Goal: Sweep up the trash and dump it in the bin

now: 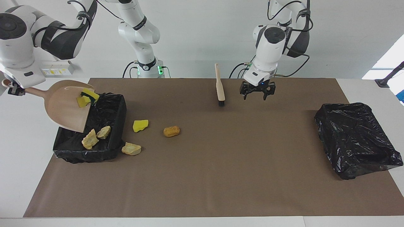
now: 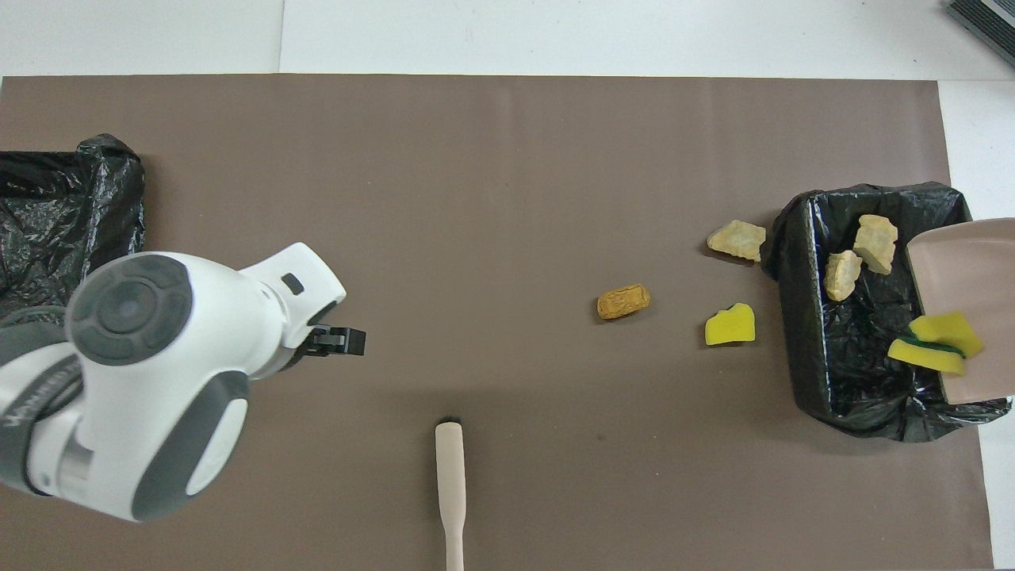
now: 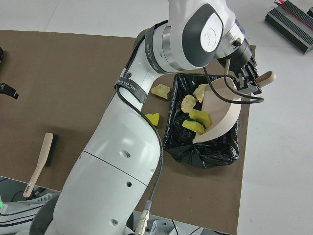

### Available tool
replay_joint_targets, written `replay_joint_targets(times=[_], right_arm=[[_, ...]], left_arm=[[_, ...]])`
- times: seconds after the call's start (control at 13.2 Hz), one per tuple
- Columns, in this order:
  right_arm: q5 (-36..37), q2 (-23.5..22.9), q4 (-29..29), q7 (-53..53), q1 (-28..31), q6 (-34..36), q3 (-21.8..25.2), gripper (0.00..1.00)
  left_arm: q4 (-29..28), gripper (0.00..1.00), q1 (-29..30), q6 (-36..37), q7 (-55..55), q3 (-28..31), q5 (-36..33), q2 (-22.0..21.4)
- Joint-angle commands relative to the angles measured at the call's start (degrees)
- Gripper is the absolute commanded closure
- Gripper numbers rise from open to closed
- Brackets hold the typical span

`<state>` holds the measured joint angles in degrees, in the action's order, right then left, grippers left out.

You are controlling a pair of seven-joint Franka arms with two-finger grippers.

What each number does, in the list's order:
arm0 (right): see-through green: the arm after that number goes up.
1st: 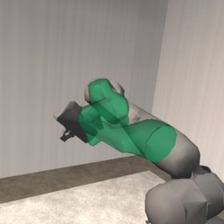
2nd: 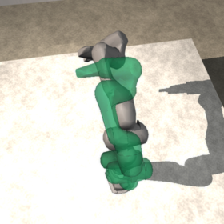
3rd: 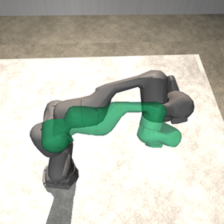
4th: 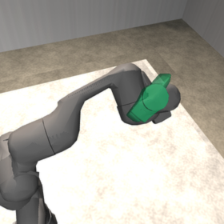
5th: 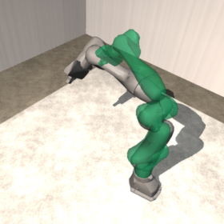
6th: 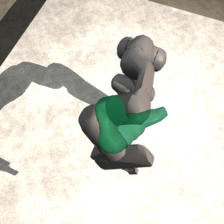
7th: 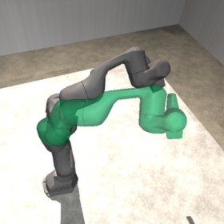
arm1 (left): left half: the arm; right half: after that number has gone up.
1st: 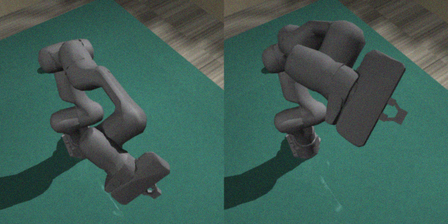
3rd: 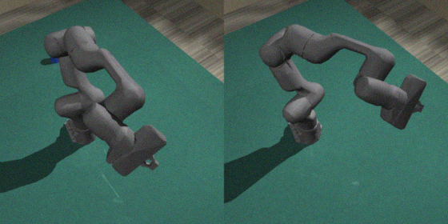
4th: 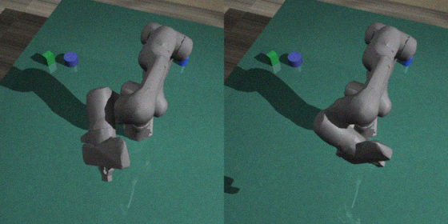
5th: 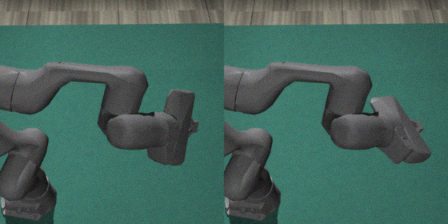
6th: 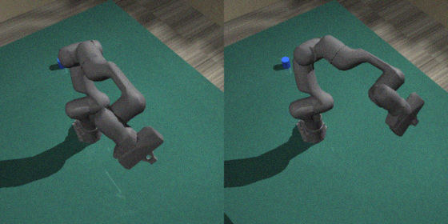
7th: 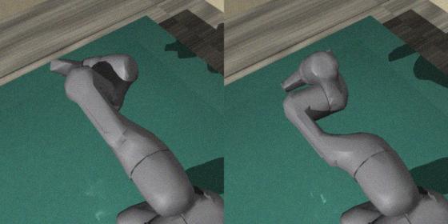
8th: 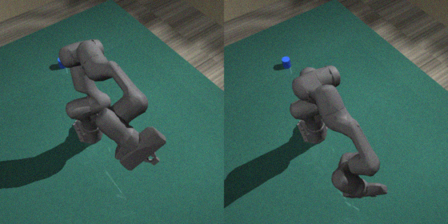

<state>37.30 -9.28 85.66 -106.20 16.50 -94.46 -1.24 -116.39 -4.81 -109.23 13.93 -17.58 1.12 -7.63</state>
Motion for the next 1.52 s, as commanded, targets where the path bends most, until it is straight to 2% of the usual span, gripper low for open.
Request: replay_joint_targets(times=[0.0,0.3,0.46,0.53,0.76,0.99,1.29,1.44], right_arm=[[4.44,2.69,2.84,3.09,-1.2,0.77,-0.52,1.0],[6.21,4.1,2.76,3.89,-2.44,0.86,-0.78,1.0],[4.37,4.01,2.49,5.29,-2.44,0.68,-1.04,1.0],[1.14,4.1,2.75,7.73,-2.52,0.77,-1.39,1.0],[-7.66,6.37,6.69,16.34,-2.61,-0.46,-2.27,1.0],[-14.95,7.0,8.47,26.97,-2.7,-1.6,-6.21,1.0],[-19.79,4.9,8.91,46.03,-11.82,-3.27,-7.11,1.0],[-22.61,2.62,8.91,55.35,-15.51,-4.15,-7.2,1.0]], left_arm=[[10.89,0.0,4.27,9.18,-5.39,-0.88,-0.94,1.82],[26.61,0.0,8.67,20.95,-11.02,-0.7,-1.11,5.06],[33.91,0.0,9.73,25.54,-12.17,-0.7,-1.03,7.88],[36.38,0.0,9.73,26.77,-12.18,-0.7,-1.03,8.93],[36.76,0.0,9.73,27.05,-12.35,-0.62,-3.13,9.03],[36.76,0.0,9.73,26.53,-12.44,0.0,-3.14,9.03],[36.76,0.0,9.91,26.26,-15.16,1.92,-3.14,9.12],[36.67,0.0,6.16,26.17,-16.99,8.32,-2.96,9.21]])
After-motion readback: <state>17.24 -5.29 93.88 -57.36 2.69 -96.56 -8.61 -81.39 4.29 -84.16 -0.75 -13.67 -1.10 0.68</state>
